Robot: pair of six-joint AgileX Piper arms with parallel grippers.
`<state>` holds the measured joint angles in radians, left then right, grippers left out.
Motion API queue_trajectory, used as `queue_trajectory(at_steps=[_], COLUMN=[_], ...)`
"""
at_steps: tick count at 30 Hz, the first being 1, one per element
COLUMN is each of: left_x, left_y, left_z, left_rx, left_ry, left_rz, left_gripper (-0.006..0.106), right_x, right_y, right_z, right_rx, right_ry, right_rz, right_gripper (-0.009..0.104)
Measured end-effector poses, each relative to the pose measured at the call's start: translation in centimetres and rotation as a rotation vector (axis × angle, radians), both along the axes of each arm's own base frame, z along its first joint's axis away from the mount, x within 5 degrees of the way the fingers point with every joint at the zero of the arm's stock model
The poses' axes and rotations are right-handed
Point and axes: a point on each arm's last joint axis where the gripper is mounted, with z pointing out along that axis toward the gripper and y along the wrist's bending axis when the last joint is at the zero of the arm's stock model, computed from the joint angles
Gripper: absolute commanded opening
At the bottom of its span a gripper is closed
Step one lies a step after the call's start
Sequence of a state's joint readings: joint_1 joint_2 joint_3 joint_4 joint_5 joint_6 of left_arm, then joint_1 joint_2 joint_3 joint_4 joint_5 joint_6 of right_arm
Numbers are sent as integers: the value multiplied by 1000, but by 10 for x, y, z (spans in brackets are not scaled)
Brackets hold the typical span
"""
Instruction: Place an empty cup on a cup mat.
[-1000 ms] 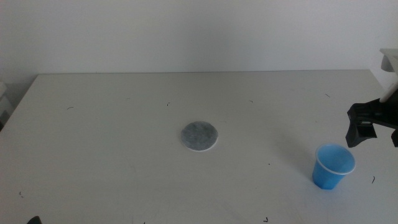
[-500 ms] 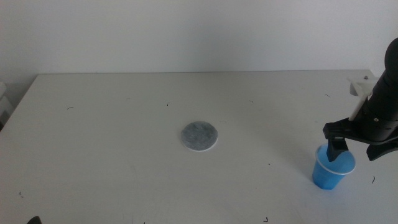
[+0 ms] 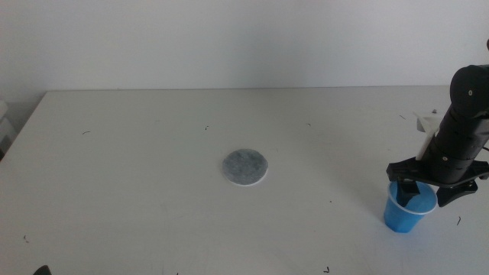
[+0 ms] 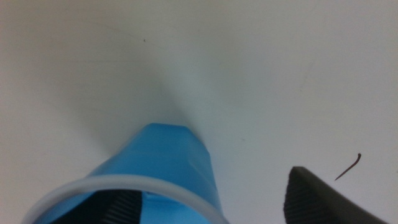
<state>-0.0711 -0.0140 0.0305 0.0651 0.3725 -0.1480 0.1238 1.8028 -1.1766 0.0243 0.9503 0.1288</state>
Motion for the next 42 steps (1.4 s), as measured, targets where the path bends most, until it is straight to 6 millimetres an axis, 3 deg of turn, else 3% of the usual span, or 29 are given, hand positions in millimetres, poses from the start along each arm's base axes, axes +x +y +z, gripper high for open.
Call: queue_trajectory(at_steps=[6, 12, 17, 20, 26, 29, 36, 42], left_x=[0, 0, 0, 0, 0, 0, 0, 0], left_y=[0, 0, 0, 0, 0, 0, 0, 0], left_z=[0, 0, 0, 0, 0, 0, 0, 0], left_rx=[0, 0, 0, 0, 0, 0, 0, 0], left_ry=[0, 0, 0, 0, 0, 0, 0, 0], left_rz=[0, 0, 0, 0, 0, 0, 0, 0], left_gripper=[105, 105, 105, 105, 105, 105, 105, 105], right_x=[0, -2, 5, 11, 25, 38, 73, 92], right_y=[0, 1, 14, 32, 88, 120, 194, 226], right_z=[-1, 3, 30, 53, 95, 103, 90, 63], right_rx=[-1, 4, 9, 20, 64, 80, 137, 200], right_ry=[8, 11, -35, -73, -176, -192, -244, -232], right_rz=[0, -1, 9, 35, 115, 156, 248, 246], right_gripper=[0, -1, -1, -1, 0, 0, 0, 0])
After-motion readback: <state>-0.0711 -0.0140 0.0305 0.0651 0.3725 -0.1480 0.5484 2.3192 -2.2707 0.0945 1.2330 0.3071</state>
